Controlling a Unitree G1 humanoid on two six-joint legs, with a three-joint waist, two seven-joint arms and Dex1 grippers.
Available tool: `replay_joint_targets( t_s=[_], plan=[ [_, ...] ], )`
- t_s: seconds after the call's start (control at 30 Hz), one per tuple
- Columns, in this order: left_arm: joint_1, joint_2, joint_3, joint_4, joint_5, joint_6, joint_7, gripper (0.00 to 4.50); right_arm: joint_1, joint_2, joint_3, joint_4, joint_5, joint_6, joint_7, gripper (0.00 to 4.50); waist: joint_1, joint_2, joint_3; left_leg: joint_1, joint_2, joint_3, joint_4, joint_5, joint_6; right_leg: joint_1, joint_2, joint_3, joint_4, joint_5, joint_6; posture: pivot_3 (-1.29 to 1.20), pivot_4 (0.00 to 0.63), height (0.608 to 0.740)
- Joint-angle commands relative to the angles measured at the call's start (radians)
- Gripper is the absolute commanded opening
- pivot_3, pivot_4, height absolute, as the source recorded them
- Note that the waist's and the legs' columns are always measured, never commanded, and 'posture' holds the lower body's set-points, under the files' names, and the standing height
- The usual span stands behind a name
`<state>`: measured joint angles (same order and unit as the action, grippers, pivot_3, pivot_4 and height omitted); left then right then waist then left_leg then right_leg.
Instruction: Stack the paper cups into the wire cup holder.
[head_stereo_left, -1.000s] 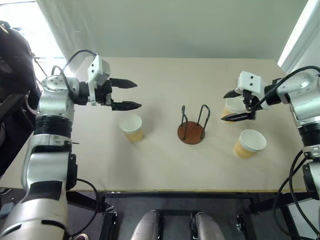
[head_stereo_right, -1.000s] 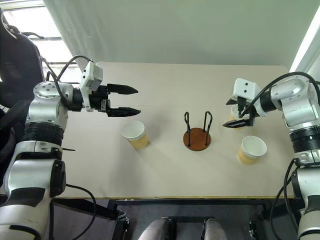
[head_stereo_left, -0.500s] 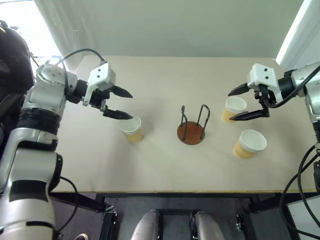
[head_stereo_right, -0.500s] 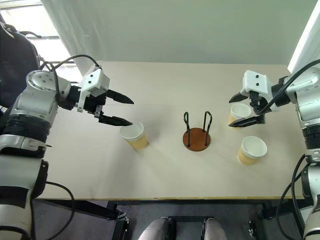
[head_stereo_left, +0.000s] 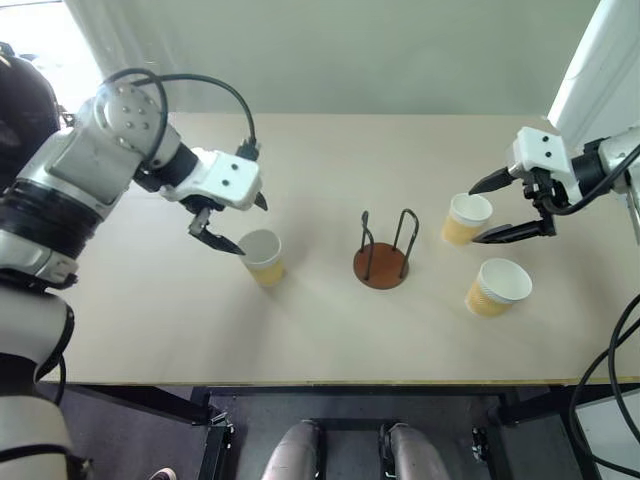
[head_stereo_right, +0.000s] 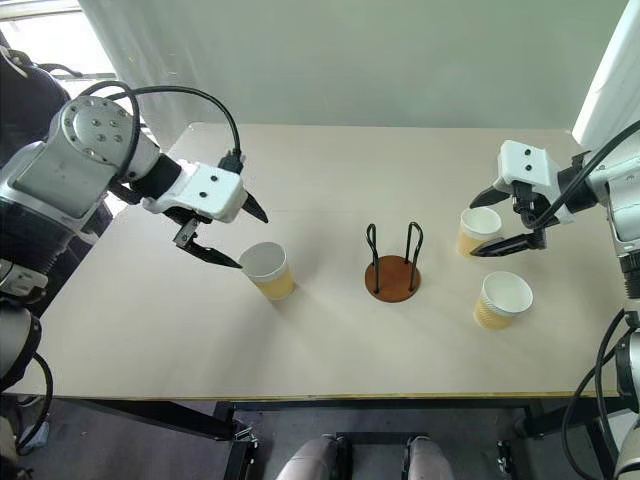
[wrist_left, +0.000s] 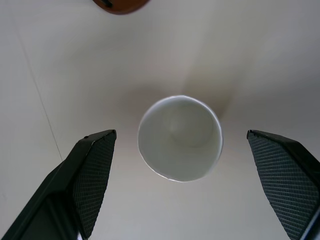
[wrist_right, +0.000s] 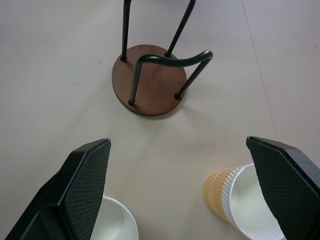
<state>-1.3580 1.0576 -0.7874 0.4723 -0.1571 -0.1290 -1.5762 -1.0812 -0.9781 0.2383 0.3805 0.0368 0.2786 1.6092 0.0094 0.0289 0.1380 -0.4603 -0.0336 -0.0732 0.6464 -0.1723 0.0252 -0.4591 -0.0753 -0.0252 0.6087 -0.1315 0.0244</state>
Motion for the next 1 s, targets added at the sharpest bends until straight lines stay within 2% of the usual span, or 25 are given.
replay_joint_targets(
  t_s=[0.03, 0.53, 0.73, 1.0],
  plan=[
    [-0.046, 0.026, -0.001, 0.003, 0.047, -0.05, -0.038, 4.5, -0.032, -0.022, -0.009, -0.016, 0.007, -0.001, 0.005, 4.47, -0.001, 0.0, 0.0, 0.0, 0.0, 0.0, 0.0, 0.0, 0.001, 0.0, 0.0, 0.0, 0.0, 0.0, 0.0, 0.0, 0.15, 0.74],
    [0.029, 0.152, -0.06, -0.113, 0.048, -0.036, -0.038, 4.5, -0.046, -0.039, 0.021, 0.005, 0.013, -0.015, 0.005, 4.47, -0.002, 0.0, 0.0, 0.0, 0.0, 0.0, 0.0, -0.002, 0.0, 0.0, 0.0, 0.0, 0.0, -0.002, 0.0, 0.0, 0.15, 0.74],
    [0.117, 0.128, -0.023, -0.089, 0.097, -0.133, -0.038, 4.5, -0.044, -0.024, 0.02, 0.001, 0.012, -0.011, 0.005, 4.47, -0.003, 0.0, 0.0, 0.001, 0.0, 0.0, 0.0, -0.002, 0.0, 0.0, 0.0, 0.0, 0.002, -0.002, -0.001, 0.0, 0.15, 0.74],
    [0.15, 0.055, 0.054, 0.006, 0.141, -0.222, -0.038, 4.5, -0.029, -0.024, 0.02, -0.02, 0.016, -0.001, 0.005, 4.47, -0.002, 0.0, 0.0, 0.001, 0.0, 0.0, 0.001, -0.002, 0.0, 0.0, 0.0, 0.0, 0.002, -0.002, -0.001, 0.0, 0.15, 0.74]
  ],
)
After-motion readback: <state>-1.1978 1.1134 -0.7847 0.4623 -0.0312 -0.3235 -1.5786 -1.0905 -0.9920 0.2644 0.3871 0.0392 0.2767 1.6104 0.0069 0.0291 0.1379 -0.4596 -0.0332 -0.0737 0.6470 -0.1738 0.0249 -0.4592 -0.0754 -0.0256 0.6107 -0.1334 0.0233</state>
